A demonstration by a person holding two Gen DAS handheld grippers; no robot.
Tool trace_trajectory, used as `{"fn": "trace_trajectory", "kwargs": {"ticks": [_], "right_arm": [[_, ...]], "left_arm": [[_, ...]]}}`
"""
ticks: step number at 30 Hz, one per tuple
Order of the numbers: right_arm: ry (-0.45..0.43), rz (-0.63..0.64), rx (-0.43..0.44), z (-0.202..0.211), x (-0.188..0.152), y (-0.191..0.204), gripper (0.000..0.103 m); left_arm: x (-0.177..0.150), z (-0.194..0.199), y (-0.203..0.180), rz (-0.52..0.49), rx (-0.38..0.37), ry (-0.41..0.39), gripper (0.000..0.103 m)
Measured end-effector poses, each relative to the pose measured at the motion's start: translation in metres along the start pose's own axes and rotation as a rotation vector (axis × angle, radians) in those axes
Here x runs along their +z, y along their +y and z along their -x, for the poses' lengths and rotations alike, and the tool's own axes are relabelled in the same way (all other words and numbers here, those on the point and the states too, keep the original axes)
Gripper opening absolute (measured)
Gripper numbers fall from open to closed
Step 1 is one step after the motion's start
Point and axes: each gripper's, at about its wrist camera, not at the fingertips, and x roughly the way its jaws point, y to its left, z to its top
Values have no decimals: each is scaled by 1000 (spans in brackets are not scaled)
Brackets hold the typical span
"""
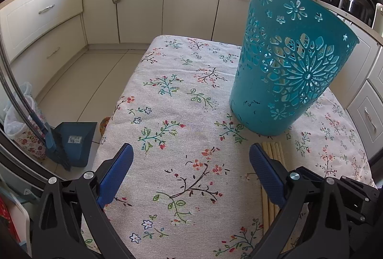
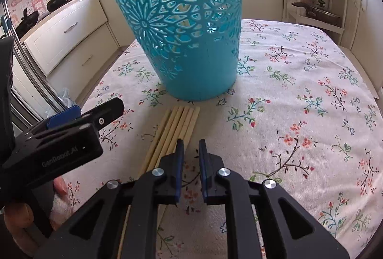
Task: Organize utensils
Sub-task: 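Lower the open right gripper back to the chopstick bundle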
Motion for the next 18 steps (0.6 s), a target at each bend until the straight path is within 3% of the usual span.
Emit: {"fn": "trace_trajectory", "kwargs": {"ticks": [12, 18], "right_arm": [[14, -50, 44, -3, 0, 1, 13], [23, 30, 12, -2, 0, 4, 12]], "left_arm": [[0, -1, 0, 0, -1, 1, 93], [0, -1, 2, 6, -5, 2, 93]]}}
